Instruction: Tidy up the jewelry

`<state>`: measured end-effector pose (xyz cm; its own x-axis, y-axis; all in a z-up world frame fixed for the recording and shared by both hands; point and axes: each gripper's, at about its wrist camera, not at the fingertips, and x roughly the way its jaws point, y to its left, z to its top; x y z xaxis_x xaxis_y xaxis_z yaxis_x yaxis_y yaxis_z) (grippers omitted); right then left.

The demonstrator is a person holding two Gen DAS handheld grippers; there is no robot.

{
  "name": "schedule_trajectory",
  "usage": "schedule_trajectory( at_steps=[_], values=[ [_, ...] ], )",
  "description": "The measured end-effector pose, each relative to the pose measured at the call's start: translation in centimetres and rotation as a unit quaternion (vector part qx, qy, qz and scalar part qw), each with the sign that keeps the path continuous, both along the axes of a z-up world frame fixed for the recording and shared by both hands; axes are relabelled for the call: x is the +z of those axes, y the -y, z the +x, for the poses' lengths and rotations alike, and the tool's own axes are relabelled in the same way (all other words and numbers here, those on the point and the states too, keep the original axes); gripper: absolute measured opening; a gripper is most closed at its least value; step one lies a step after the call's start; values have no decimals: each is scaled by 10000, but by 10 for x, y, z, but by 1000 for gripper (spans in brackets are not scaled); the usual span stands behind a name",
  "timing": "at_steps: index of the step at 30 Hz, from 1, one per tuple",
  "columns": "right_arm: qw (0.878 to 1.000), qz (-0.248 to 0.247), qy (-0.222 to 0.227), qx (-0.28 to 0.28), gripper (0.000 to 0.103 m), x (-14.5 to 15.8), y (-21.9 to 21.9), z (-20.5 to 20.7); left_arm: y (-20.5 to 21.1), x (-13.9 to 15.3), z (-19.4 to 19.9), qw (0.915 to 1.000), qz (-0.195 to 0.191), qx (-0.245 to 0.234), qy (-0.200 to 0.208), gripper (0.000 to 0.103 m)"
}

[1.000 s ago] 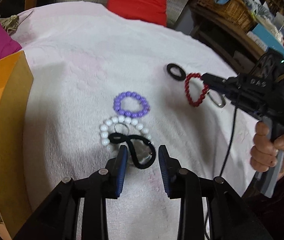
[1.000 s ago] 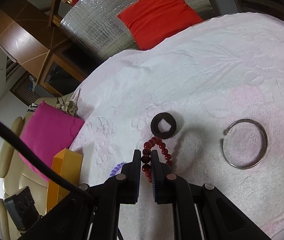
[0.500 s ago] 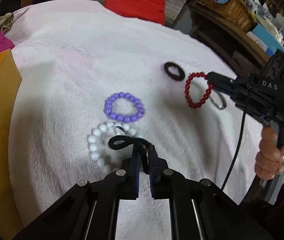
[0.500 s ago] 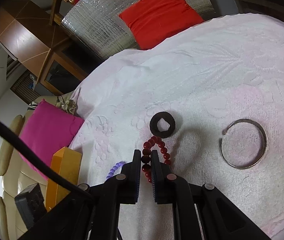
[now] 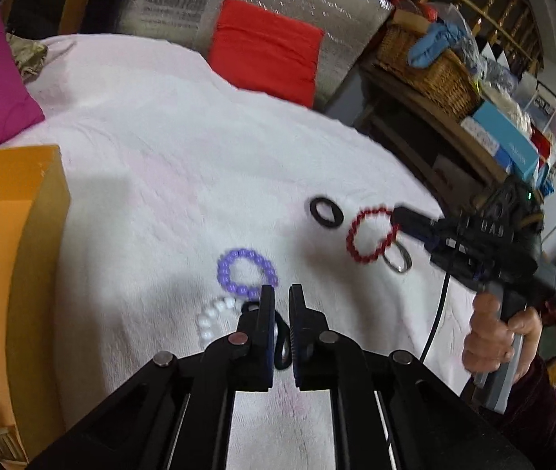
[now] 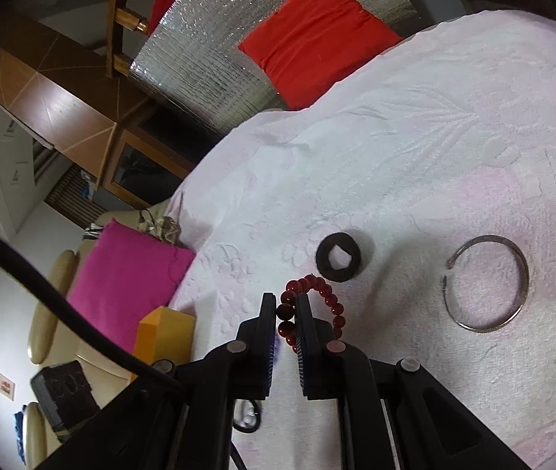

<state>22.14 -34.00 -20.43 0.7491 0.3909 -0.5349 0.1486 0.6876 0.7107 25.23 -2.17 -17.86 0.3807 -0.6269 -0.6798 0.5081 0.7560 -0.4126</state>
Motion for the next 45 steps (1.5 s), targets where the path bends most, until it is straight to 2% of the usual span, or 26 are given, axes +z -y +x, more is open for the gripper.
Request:
schedule_trajectory(
  at_steps=[3,6,8,11,13,15,16,17,21,22,24,25,27,29,31,36,41,45],
  values=[
    [10000,31,16,-45,11,2,1,0,1,-3,-1,9996,294,15,28,7],
    [9999,-1,-90,-52,11,-2,-1,1,-5,-6,2,9977,623,257,105,11],
    [9999,-30,-152,-49,11,-3,0,1,-7,-12,5,9957,830,393,68,14],
    [9998,-26,-199,-69,11,-5,1,2,-4,-24,9,9938,1057,314,-123,15],
    [9998,-18,-207,-79,11,-6,3,1,4,-31,7,9908,1320,244,-161,19],
    [9997,-30,-212,-75,11,-7,3,1,10,-35,7,9883,1498,259,-146,38],
    [9997,-35,-217,-69,11,-7,3,1,13,-37,7,9885,1485,246,-167,41],
    [9997,-49,-224,-60,11,-7,3,2,16,-39,7,9887,1476,204,-184,44],
    [9996,-83,-267,-34,11,-9,2,3,28,-43,4,9853,1705,117,31,44],
    [9996,-91,-273,-33,11,-10,1,3,28,-42,4,9856,1683,132,61,40],
    [9995,-108,-279,-42,11,-10,1,2,26,-42,8,9872,1589,151,-16,11],
    [9995,-118,-277,-51,11,-10,2,2,23,-42,9,9884,1507,185,-80,9],
    [9995,-125,-269,-78,11,-9,3,1,20,-34,7,9922,1236,164,-63,9],
    [9995,-111,-262,-110,11,-9,4,0,20,-20,-2,9949,999,17,148,9],
    [9995,-96,-271,-149,11,-9,5,0,22,-2,-14,9973,597,-212,376,9],
    [9994,-77,-246,-232,11,-7,9,0,27,19,-27,9970,93,-438,624,9],
    [9992,-65,-216,-329,11,-6,15,-2,16,30,-25,9958,-448,-434,668,9],
    [9994,-49,-159,-309,11,-4,13,-2,6,41,-26,9942,-581,-356,831,9]
  ],
)
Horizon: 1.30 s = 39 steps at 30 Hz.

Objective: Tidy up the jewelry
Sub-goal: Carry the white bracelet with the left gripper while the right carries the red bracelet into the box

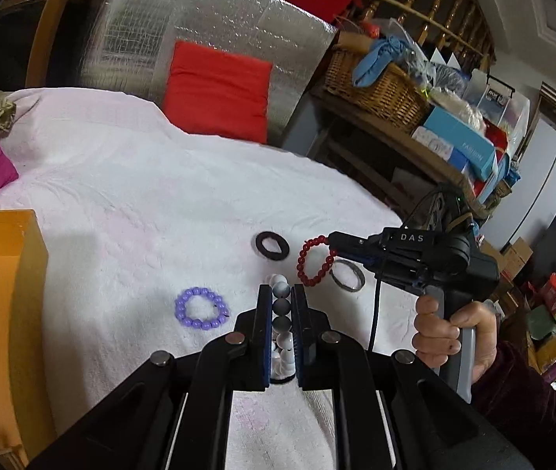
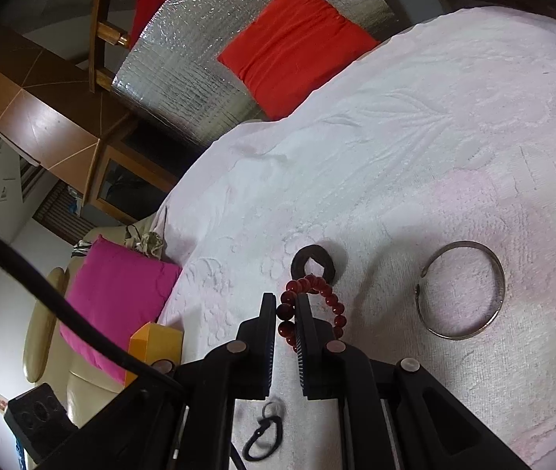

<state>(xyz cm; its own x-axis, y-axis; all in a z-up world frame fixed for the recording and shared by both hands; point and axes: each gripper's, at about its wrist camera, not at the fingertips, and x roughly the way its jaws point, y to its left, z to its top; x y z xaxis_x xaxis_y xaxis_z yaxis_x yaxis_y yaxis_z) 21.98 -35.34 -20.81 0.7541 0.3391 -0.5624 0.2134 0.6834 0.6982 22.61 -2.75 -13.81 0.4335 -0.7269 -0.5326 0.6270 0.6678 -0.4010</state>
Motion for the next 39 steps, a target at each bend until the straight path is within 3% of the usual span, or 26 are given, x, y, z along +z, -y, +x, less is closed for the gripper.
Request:
schedule_trajectory(
  at_steps=[7,11,20,24,31,39],
  values=[
    [9990,132,355,229,11,12,-10,0,-23,0,6,9990,100,427,13,9],
    [9975,327,517,359,11,18,-21,1,-40,9,8,9978,-26,647,109,9],
    [9909,571,841,881,11,37,-84,18,-101,29,9,9887,-138,1441,387,9],
    [9856,623,911,1284,11,42,-131,33,-137,31,12,9782,30,2022,465,9],
    [9731,768,949,1956,11,43,-217,55,-194,6,28,9549,605,2906,16,9],
    [9615,916,820,2458,11,28,-293,71,-227,-26,38,9372,985,3273,-693,9]
  ],
)
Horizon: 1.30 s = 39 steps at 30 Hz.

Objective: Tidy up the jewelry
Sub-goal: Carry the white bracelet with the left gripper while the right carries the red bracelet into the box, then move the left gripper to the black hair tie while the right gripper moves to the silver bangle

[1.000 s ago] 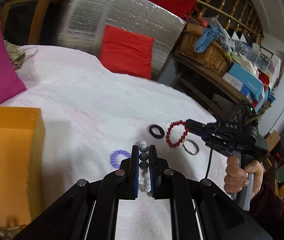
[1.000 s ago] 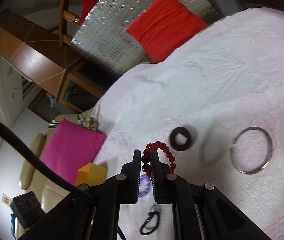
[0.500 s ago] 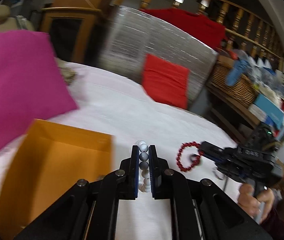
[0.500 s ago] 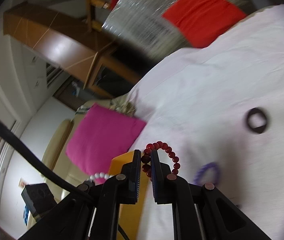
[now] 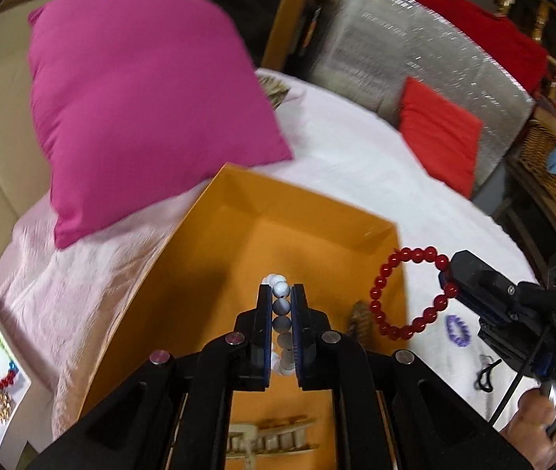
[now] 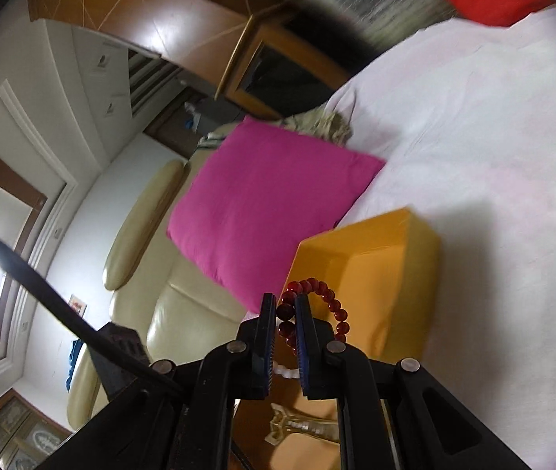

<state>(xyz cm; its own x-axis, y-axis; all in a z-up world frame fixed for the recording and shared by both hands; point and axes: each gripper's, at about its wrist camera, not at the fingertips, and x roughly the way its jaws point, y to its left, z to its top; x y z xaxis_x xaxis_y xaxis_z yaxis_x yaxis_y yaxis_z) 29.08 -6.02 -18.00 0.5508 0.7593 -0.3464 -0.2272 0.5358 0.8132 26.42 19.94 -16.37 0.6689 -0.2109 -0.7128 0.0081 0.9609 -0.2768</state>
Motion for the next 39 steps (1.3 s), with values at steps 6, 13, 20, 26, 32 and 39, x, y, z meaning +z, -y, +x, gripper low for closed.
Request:
schedule_trajectory(
  at_steps=[6,13,20,26,32,39],
  values=[
    [9991,-145,-317,252,11,-21,-36,12,-5,-12,2,9985,269,337,-346,9],
    [9961,-554,-688,-18,14,-36,-33,18,-13,-2,-1,9957,517,761,-148,15],
    [9960,-554,-432,-550,14,-18,26,4,20,7,2,9970,577,480,167,15],
    [9918,-781,-557,-850,14,-13,72,-13,85,11,-1,9941,1031,-100,335,17],
    [9853,-862,-648,-1325,14,-7,138,-34,140,7,-4,9919,1095,-557,327,29],
    [9689,-780,-866,-2183,20,0,237,-82,195,2,-15,9887,1059,-1030,263,34]
  ],
)
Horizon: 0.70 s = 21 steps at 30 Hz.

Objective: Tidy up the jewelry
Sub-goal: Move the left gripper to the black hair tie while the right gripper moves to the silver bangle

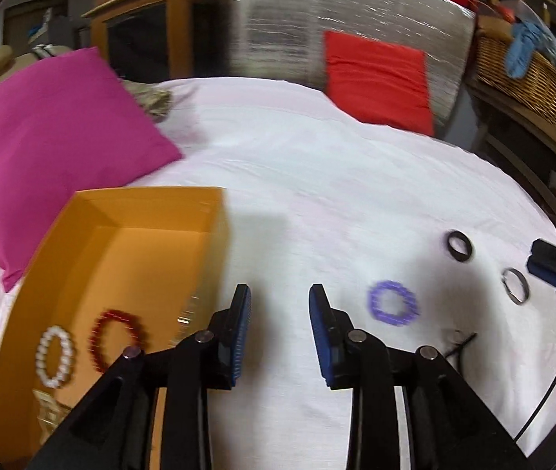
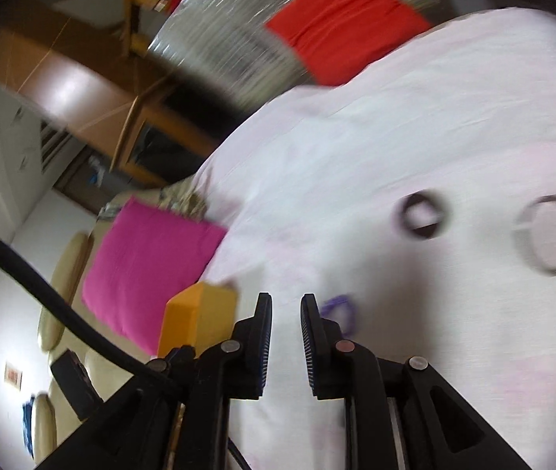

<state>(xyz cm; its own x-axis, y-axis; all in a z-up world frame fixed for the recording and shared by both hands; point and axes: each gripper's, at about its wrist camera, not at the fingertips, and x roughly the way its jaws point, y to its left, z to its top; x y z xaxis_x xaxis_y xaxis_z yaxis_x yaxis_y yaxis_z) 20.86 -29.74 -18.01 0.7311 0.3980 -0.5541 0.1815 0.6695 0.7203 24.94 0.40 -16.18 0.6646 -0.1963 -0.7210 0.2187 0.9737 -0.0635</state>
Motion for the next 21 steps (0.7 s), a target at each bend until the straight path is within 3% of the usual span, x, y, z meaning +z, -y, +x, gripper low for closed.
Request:
schedule_trajectory(
  at_steps=[8,12,17,21],
  values=[
    [9946,220,-240,-988,21,-6,94,-67,54,-5,-24,9974,183,-699,64,43],
    [9905,238,-431,-1285,21,-14,123,-79,72,-8,-32,9953,340,-906,104,46],
    [9877,383,-658,-1364,21,-20,136,-78,89,-10,-38,9934,569,-960,251,64],
    [9904,368,-734,-1109,21,-15,120,-63,97,-9,-46,9902,832,-1040,431,65]
  ],
)
